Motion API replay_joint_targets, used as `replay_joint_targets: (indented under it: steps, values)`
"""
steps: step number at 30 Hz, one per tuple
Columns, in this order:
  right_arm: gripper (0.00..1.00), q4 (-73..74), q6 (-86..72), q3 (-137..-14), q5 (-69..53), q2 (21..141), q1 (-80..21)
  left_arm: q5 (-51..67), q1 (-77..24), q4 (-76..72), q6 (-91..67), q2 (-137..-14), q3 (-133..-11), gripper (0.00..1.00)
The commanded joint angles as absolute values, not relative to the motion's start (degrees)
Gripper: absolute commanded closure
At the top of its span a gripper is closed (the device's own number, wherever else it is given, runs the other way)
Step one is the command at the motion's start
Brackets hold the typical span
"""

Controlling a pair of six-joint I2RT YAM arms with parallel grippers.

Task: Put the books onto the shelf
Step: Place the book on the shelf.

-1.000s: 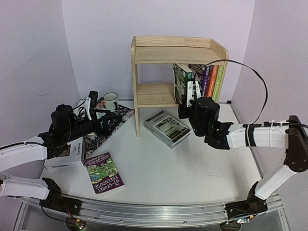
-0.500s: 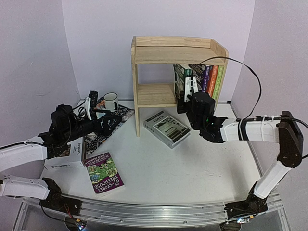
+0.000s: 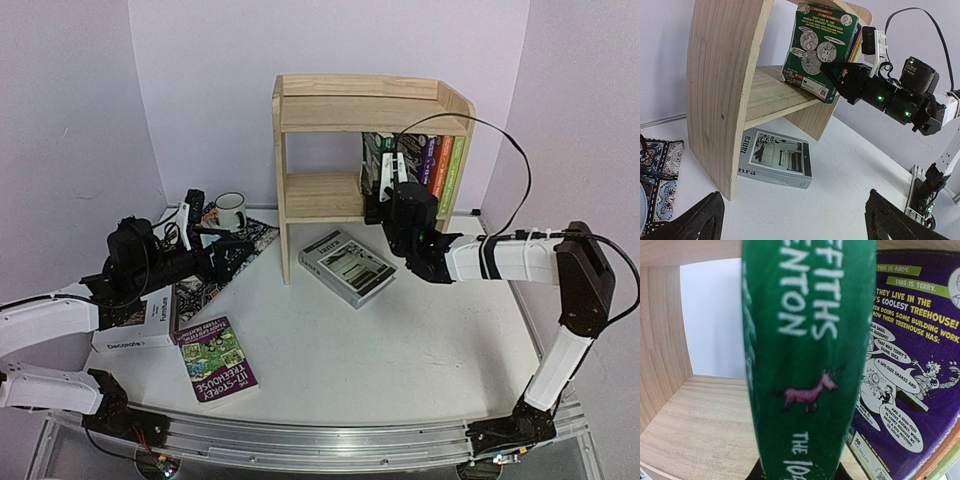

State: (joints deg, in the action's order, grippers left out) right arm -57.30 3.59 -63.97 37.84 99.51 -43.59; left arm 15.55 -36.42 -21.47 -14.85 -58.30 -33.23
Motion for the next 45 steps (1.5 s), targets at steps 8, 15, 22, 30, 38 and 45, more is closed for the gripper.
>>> replay_joint_targets:
  steps: [8,15,22,30,38,45]
  values:
    - [1.00,-62.6,-2.3,-68.0,38.2,99.7,-38.5,14.7,-36.2,-22.5,-14.0,-58.6,-33.8,0.01]
    - [1.00,-62.2,-1.7,-67.7,38.4,98.8,-36.0,14.8,-36.2,-22.5,-14.3,-58.9,-33.7,0.01]
    - [1.00,-62.2,1.4,-67.8,38.1,98.3,-34.9,14.9,-36.2,-22.5,-14.4,-59.0,-33.7,0.01]
    - [1.00,-62.1,2.6,-66.5,39.1,96.5,-34.7,15.2,-36.2,-22.5,-14.8,-59.5,-34.0,0.01]
    - [1.00,-60.2,-3.2,-63.9,33.0,94.0,-35.1,14.8,-36.2,-22.5,-15.0,-60.9,-34.7,0.01]
    - [1.00,-60.0,-0.6,-60.8,34.9,90.9,-38.6,14.8,-36.3,-22.5,-15.3,-62.9,-35.9,0.01]
